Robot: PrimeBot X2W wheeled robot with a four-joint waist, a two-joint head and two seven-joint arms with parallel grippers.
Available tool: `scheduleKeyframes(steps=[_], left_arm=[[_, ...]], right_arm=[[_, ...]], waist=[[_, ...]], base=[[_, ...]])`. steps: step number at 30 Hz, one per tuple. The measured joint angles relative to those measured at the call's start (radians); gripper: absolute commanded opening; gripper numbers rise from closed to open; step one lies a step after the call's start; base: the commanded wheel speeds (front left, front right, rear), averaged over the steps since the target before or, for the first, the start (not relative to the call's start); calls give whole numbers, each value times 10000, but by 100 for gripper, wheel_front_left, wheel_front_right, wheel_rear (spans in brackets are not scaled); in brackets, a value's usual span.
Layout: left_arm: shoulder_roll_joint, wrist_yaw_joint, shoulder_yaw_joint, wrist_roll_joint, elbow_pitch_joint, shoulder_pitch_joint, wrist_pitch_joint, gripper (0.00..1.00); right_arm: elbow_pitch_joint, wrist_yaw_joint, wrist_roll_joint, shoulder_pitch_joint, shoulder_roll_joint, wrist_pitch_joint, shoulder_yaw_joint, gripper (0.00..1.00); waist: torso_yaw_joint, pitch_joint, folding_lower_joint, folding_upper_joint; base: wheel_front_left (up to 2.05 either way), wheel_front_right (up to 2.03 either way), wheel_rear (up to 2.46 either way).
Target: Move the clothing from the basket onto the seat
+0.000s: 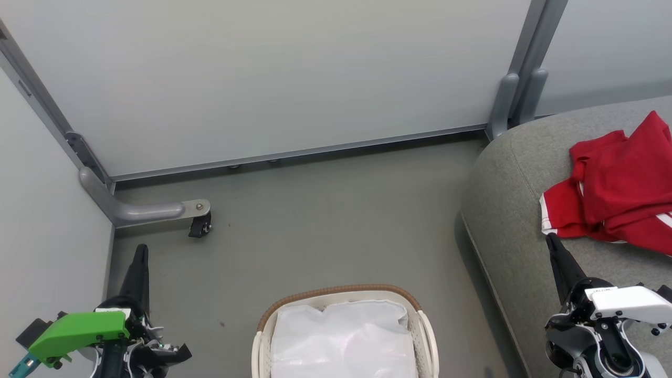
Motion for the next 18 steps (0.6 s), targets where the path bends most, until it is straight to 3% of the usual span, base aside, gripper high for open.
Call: scheduleKeyframes(steps=[18], left_arm=[[0,0,2,0,0,0,0,0]], right_arm=[[0,0,0,0,0,0,0,0]], waist=[[0,0,0,0]], base=[[0,0,0]])
